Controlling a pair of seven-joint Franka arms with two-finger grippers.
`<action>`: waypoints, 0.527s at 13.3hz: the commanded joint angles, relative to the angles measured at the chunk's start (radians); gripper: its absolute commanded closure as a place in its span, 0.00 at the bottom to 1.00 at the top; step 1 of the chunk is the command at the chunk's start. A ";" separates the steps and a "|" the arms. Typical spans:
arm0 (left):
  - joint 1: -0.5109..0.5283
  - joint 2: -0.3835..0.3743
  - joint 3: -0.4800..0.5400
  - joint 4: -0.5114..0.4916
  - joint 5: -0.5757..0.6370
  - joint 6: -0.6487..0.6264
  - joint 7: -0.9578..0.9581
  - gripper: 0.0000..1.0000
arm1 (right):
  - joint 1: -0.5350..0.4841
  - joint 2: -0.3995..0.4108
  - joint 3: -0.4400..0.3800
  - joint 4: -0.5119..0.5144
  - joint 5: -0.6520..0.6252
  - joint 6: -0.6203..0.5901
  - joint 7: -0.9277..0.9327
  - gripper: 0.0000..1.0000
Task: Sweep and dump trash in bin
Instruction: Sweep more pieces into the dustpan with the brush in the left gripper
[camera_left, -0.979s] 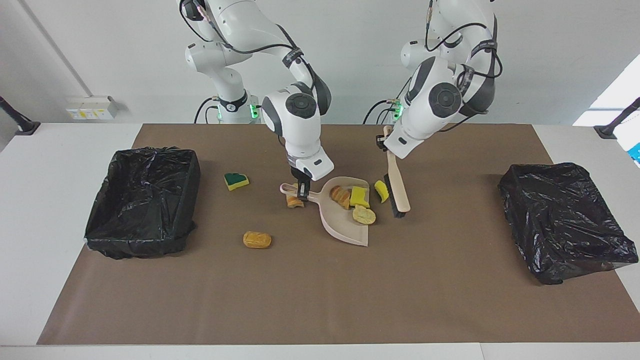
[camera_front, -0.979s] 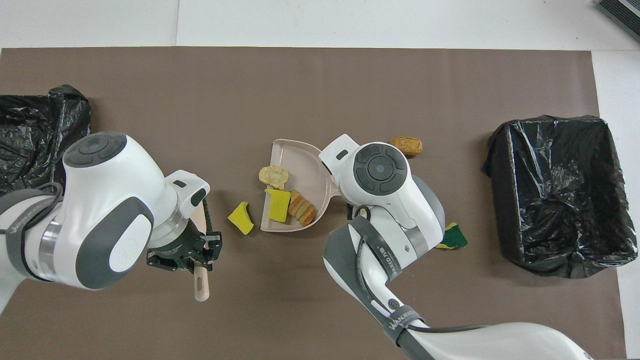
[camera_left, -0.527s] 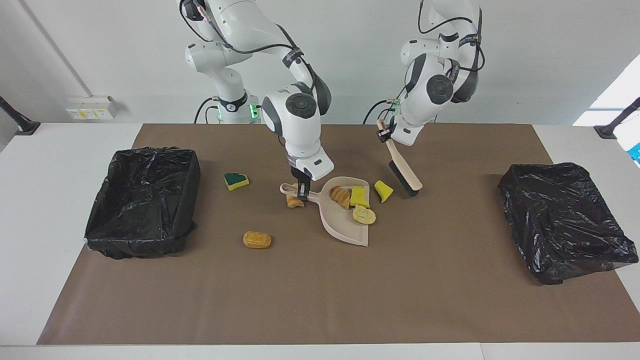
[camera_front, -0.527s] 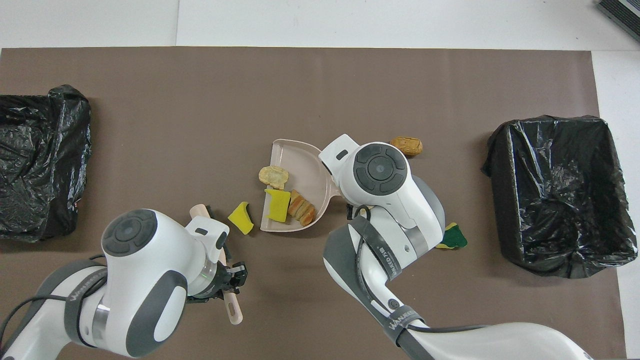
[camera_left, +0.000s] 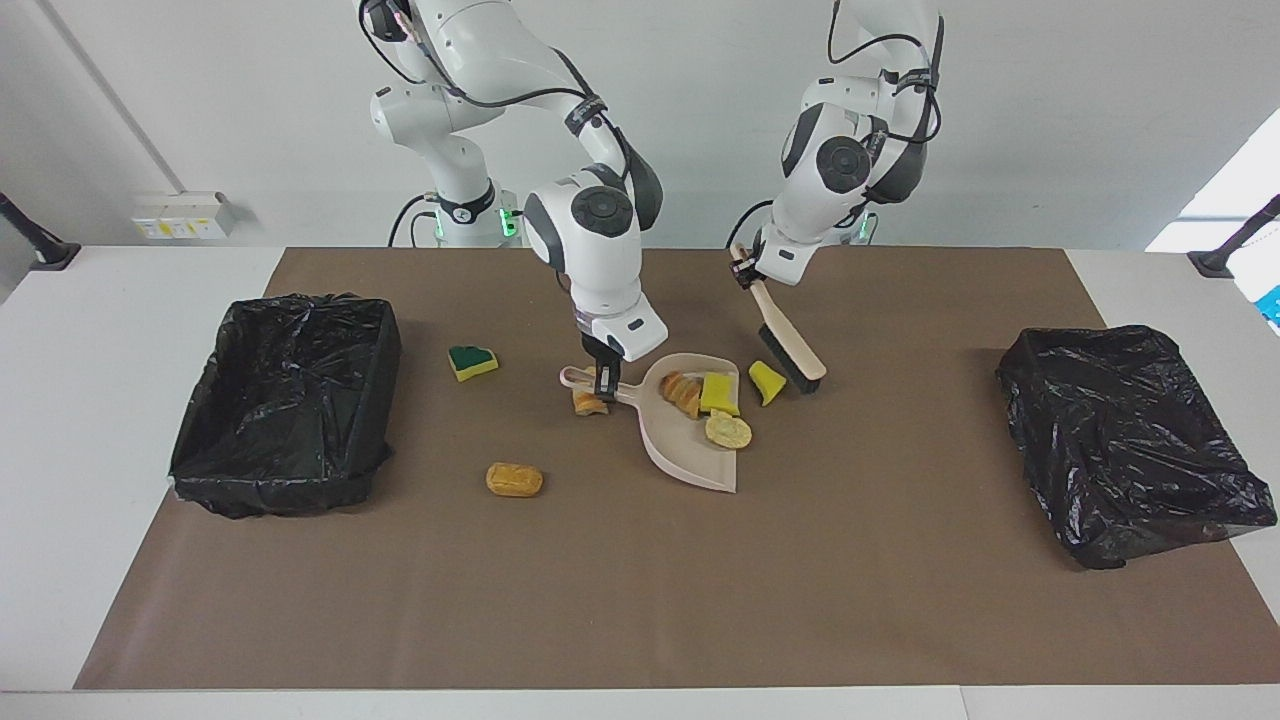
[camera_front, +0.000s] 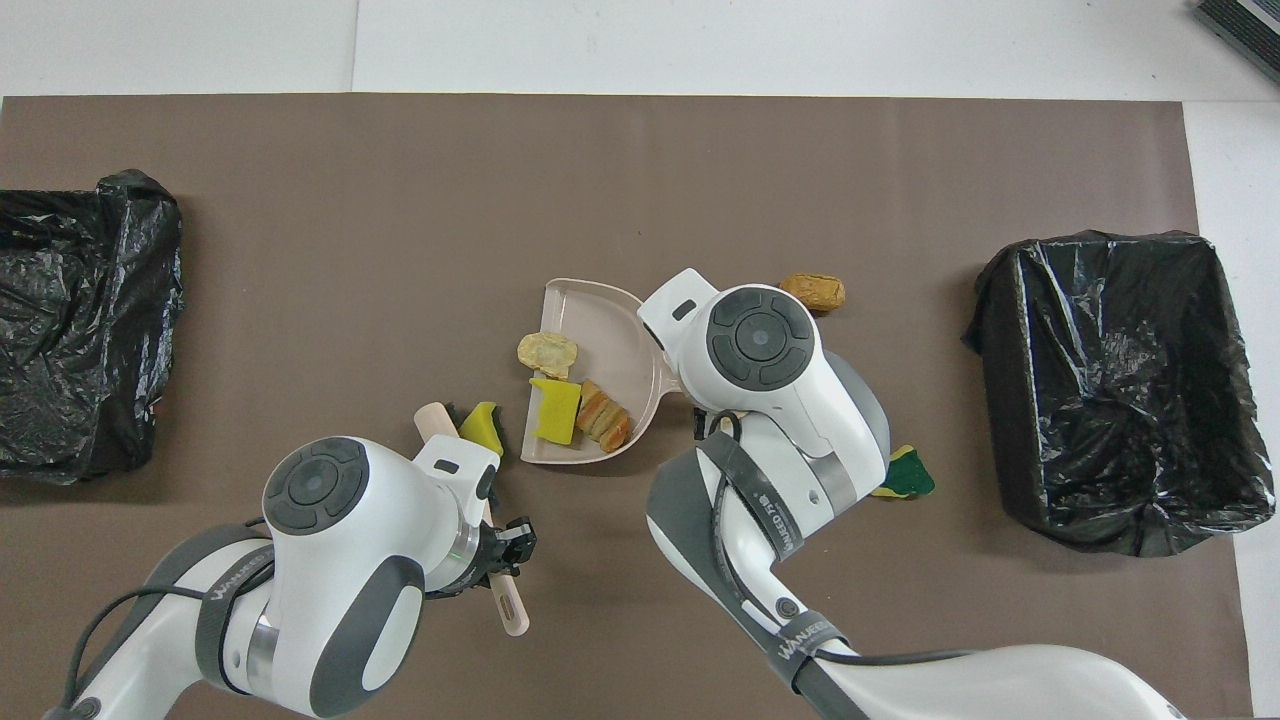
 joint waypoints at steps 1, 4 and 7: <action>-0.022 0.056 0.013 0.069 -0.016 0.055 0.001 1.00 | -0.009 -0.012 0.003 -0.018 0.020 -0.010 -0.055 1.00; -0.057 0.127 0.008 0.174 -0.014 0.081 0.008 1.00 | -0.009 -0.010 0.003 -0.018 0.020 -0.008 -0.053 1.00; -0.079 0.129 0.006 0.182 -0.008 0.089 0.007 1.00 | -0.013 -0.010 0.003 -0.018 0.020 -0.008 -0.056 1.00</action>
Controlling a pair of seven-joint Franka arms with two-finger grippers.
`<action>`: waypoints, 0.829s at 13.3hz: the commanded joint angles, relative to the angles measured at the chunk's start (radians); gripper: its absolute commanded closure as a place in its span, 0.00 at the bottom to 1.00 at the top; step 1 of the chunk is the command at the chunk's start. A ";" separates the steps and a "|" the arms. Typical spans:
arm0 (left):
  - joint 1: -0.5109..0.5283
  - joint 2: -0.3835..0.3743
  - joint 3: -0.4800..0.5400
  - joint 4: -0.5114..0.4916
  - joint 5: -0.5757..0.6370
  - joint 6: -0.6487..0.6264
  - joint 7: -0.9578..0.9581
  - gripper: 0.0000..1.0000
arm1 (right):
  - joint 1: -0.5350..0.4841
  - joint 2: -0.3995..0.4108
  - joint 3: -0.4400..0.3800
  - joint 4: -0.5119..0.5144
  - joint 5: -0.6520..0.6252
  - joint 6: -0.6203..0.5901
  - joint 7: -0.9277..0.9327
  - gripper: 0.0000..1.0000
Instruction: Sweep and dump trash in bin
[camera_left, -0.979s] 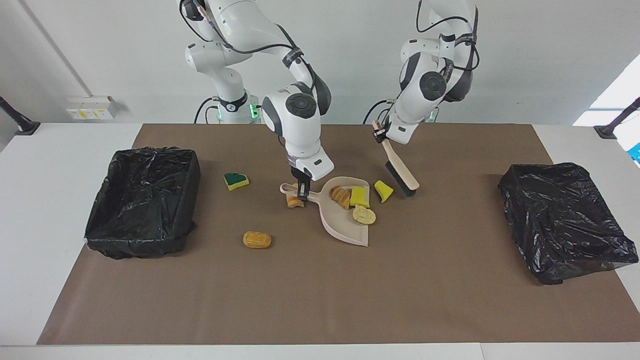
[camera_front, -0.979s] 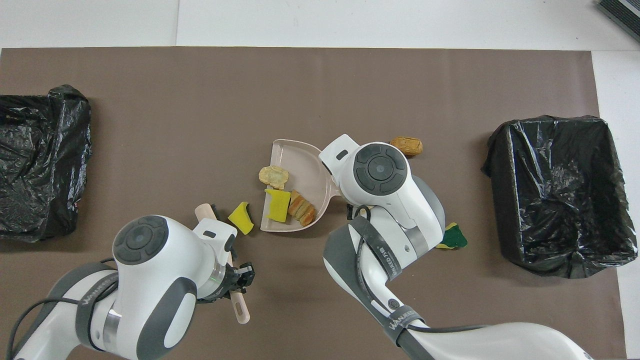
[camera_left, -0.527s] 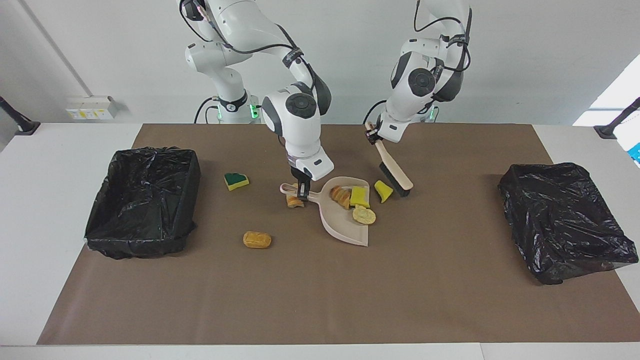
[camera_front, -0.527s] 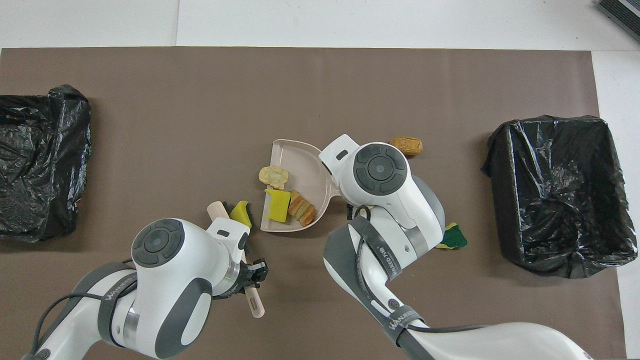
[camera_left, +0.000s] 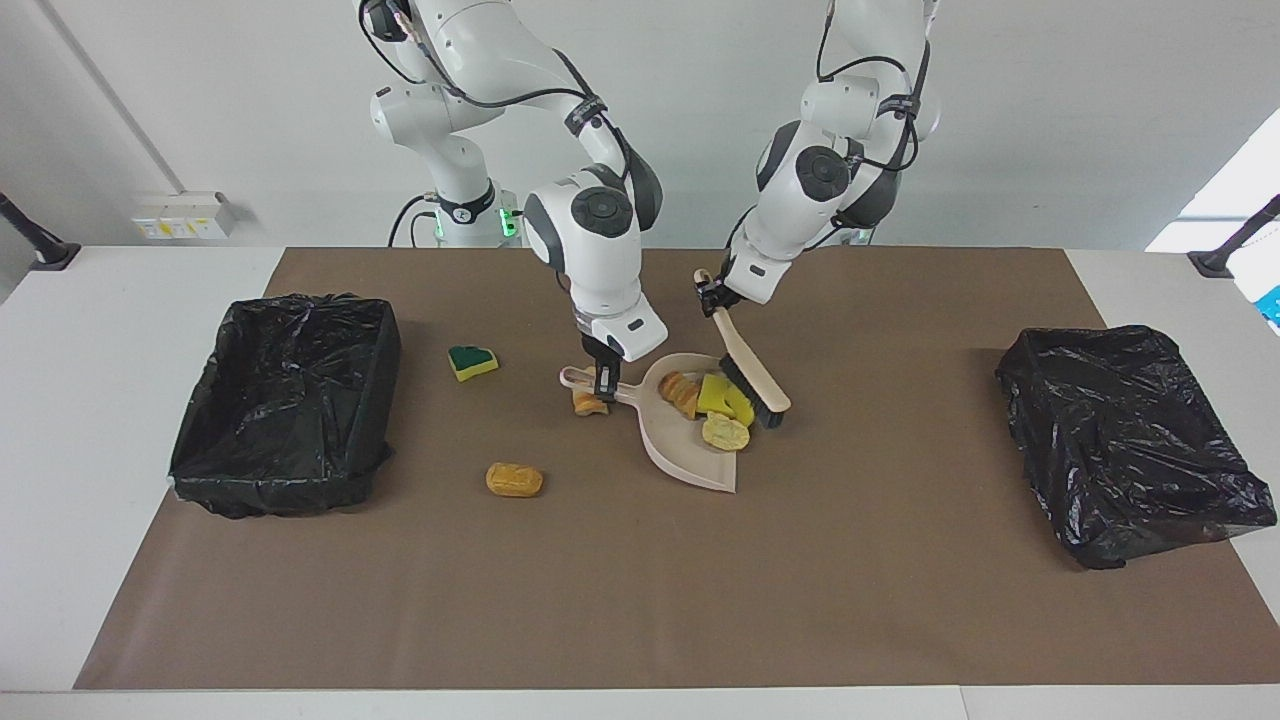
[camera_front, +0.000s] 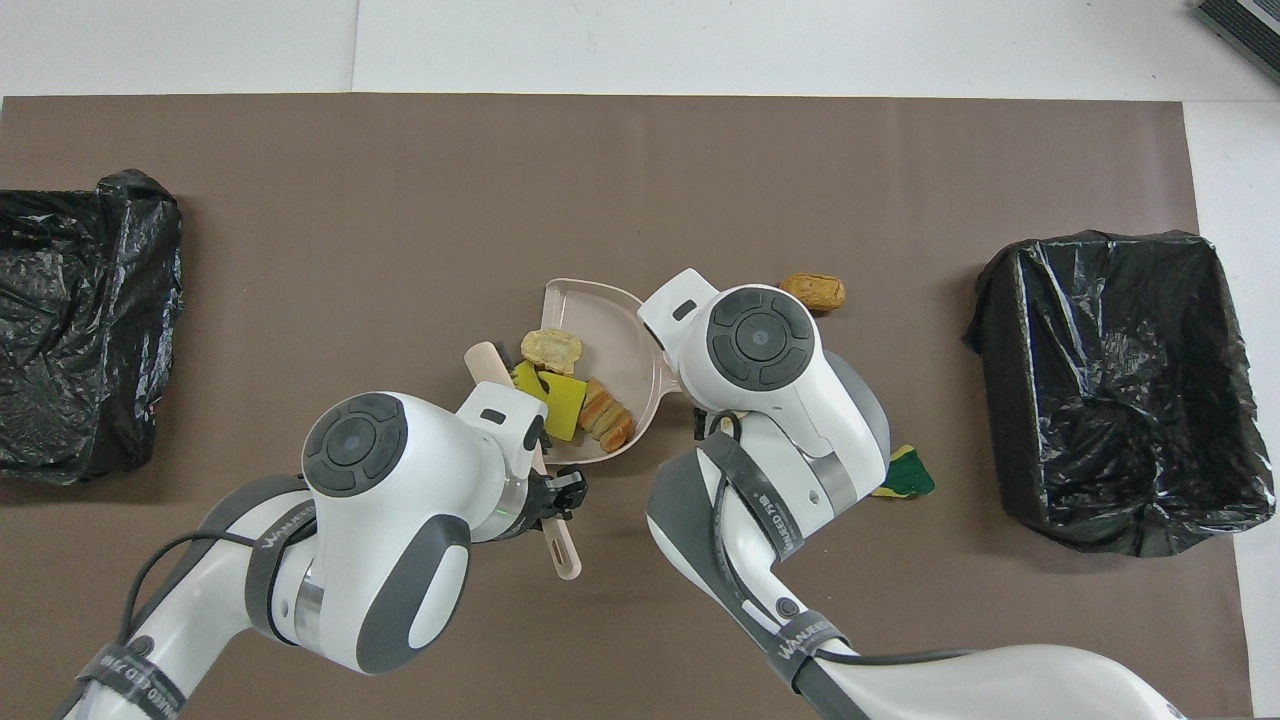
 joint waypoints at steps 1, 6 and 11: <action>-0.016 0.011 0.014 0.015 0.011 -0.012 0.049 1.00 | -0.021 -0.010 0.003 -0.019 0.020 -0.011 -0.081 1.00; 0.113 0.012 0.022 0.029 0.146 -0.120 0.365 1.00 | -0.061 -0.012 0.003 -0.030 0.020 -0.042 -0.165 1.00; 0.145 0.066 0.022 0.012 0.148 -0.052 0.380 1.00 | -0.036 -0.012 0.005 -0.028 0.020 -0.009 -0.127 1.00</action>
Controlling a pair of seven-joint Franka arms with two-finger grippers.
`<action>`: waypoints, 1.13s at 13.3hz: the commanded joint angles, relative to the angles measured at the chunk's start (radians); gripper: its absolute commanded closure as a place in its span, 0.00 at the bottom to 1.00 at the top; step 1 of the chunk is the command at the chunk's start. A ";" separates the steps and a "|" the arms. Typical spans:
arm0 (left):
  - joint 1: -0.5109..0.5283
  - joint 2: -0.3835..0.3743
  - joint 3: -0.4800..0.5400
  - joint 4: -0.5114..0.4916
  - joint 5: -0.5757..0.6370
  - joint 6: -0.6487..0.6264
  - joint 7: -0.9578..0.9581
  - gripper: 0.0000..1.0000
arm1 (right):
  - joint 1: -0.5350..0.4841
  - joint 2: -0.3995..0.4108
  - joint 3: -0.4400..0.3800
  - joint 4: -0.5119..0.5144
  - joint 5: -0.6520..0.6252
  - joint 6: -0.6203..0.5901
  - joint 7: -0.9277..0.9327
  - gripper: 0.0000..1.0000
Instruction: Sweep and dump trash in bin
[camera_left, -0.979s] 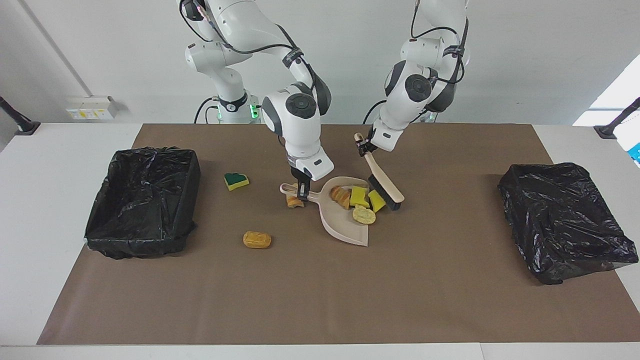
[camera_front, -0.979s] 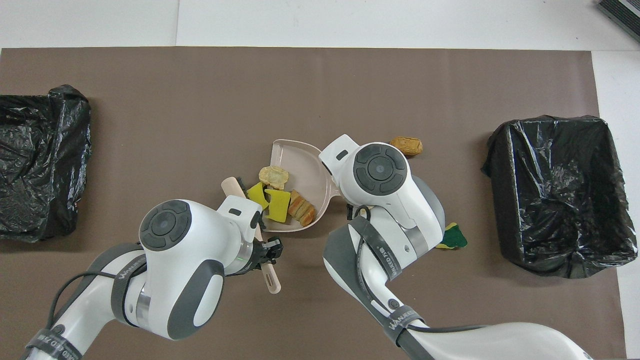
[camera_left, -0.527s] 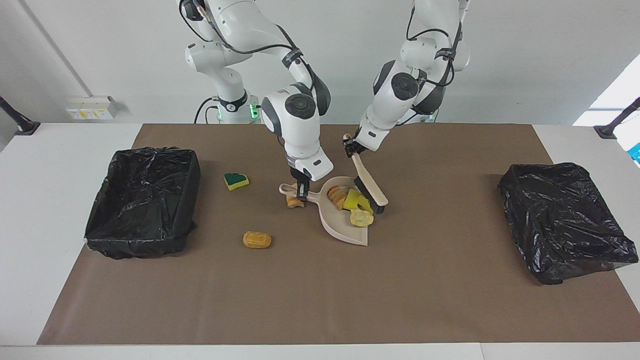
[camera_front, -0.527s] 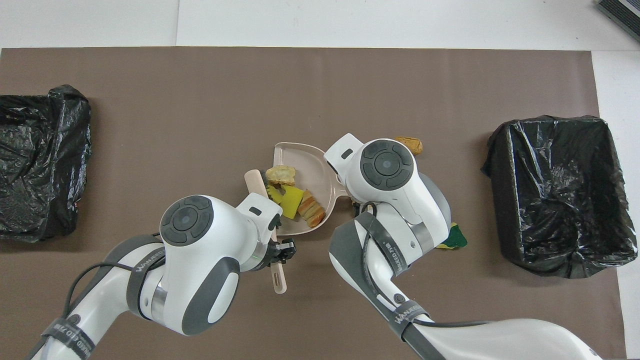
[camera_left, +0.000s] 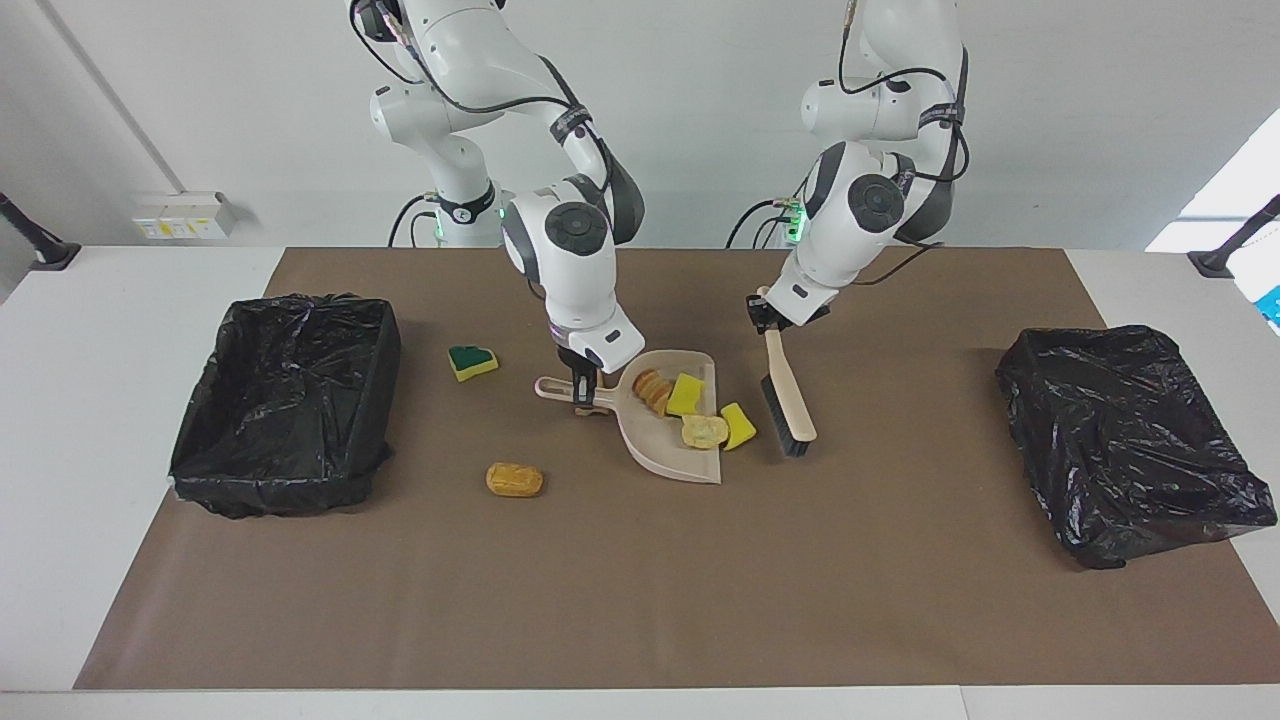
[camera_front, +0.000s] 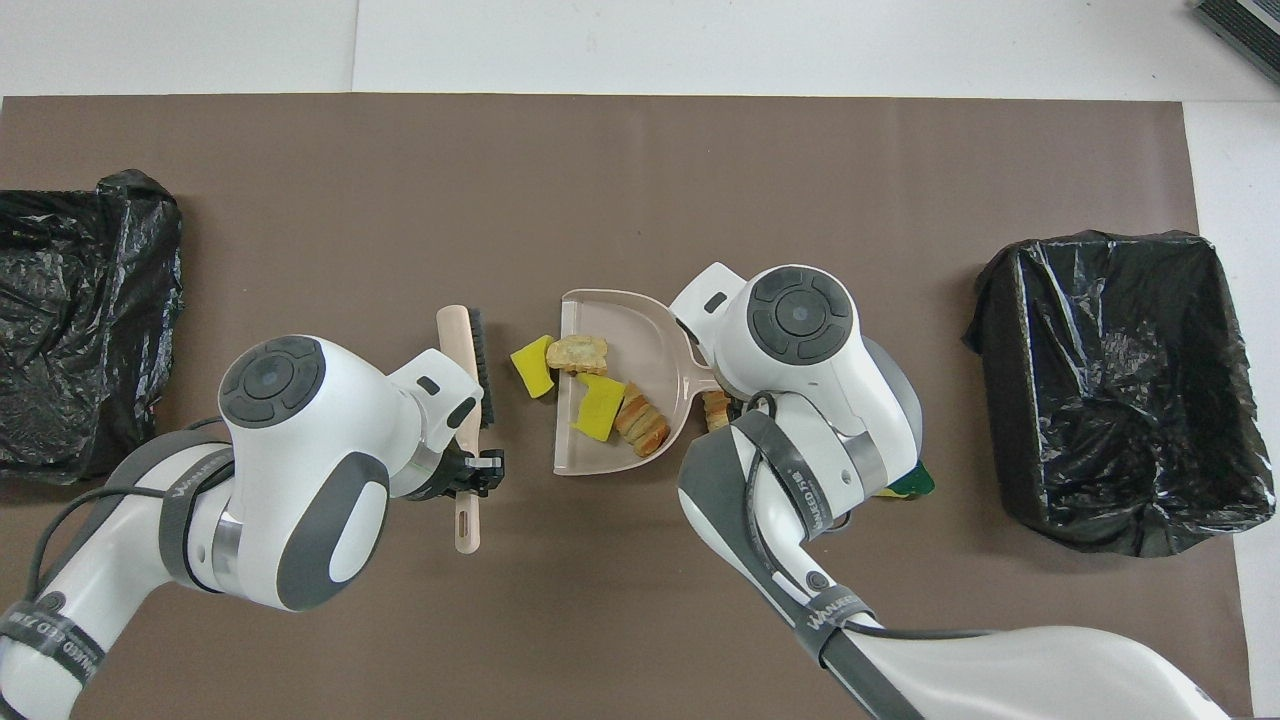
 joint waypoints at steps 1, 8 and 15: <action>-0.004 0.053 -0.006 0.006 0.017 0.048 0.001 1.00 | 0.026 -0.012 0.006 -0.015 0.021 0.030 0.024 1.00; -0.141 0.044 -0.014 0.029 0.023 0.014 -0.044 1.00 | 0.030 -0.010 0.005 -0.015 0.020 0.050 0.034 1.00; -0.123 0.036 -0.006 0.093 0.037 -0.096 -0.053 1.00 | -0.015 -0.005 0.006 -0.015 0.165 0.092 -0.078 1.00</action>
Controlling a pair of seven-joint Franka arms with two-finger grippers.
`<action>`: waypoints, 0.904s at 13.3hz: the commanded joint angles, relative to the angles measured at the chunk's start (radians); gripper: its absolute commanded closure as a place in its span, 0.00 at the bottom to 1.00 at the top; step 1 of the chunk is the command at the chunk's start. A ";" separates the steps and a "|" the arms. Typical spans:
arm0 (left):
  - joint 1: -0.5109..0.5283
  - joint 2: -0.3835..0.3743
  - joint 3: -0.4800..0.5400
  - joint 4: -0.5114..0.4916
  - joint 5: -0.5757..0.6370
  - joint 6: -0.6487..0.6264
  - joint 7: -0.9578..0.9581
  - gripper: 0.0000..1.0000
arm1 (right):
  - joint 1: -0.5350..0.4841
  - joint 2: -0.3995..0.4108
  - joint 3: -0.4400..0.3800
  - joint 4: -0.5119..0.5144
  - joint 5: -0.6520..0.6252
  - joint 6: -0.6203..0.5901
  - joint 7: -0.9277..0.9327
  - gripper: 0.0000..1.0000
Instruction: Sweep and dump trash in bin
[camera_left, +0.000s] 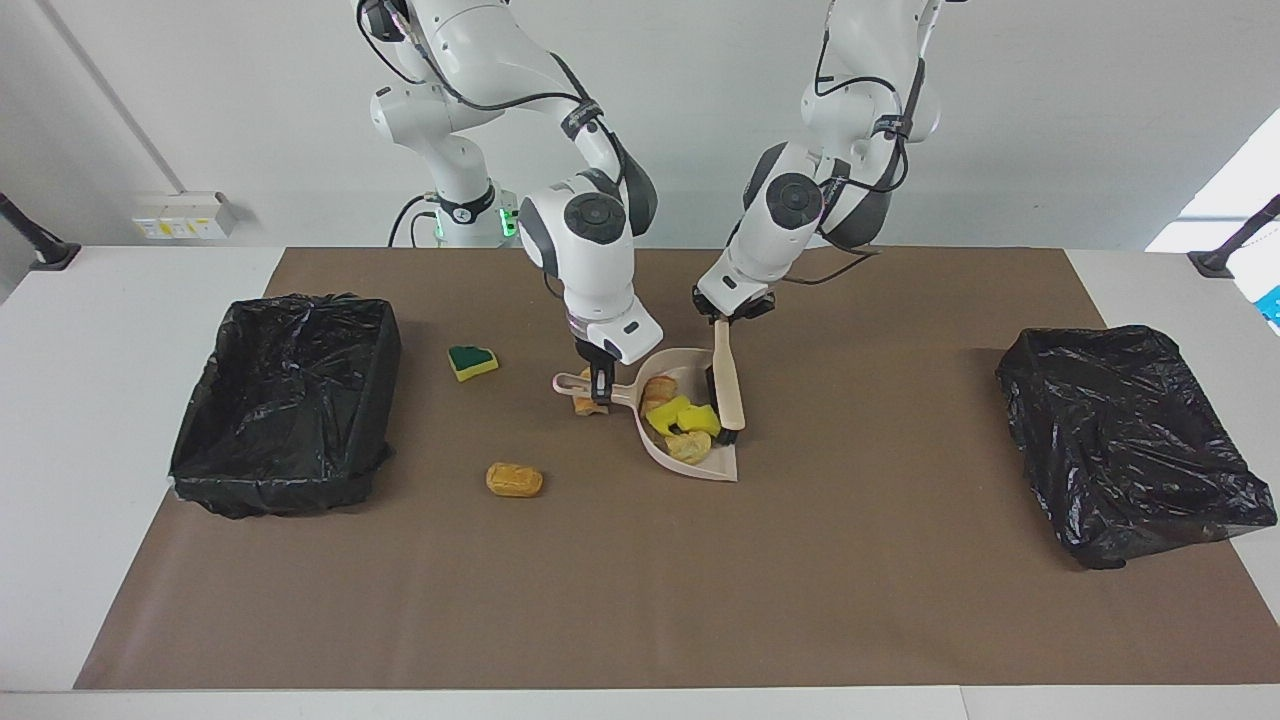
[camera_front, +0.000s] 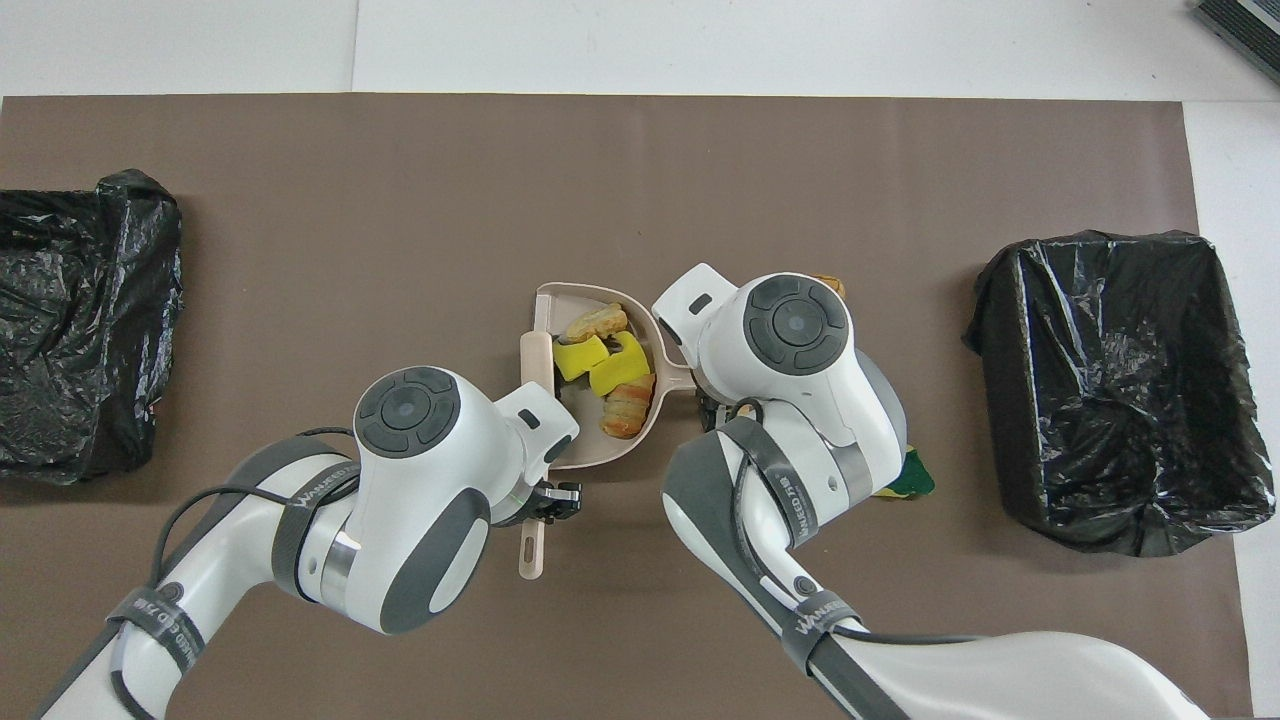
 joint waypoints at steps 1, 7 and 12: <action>0.031 -0.018 0.007 0.075 0.047 -0.137 -0.002 1.00 | -0.041 -0.007 0.008 -0.008 0.077 0.029 -0.094 1.00; 0.161 -0.098 0.018 0.135 0.066 -0.269 0.025 1.00 | -0.061 -0.010 0.008 0.005 0.083 0.028 -0.110 1.00; 0.174 -0.217 0.053 0.048 0.063 -0.358 0.093 1.00 | -0.140 -0.029 0.006 0.090 0.081 -0.061 -0.203 1.00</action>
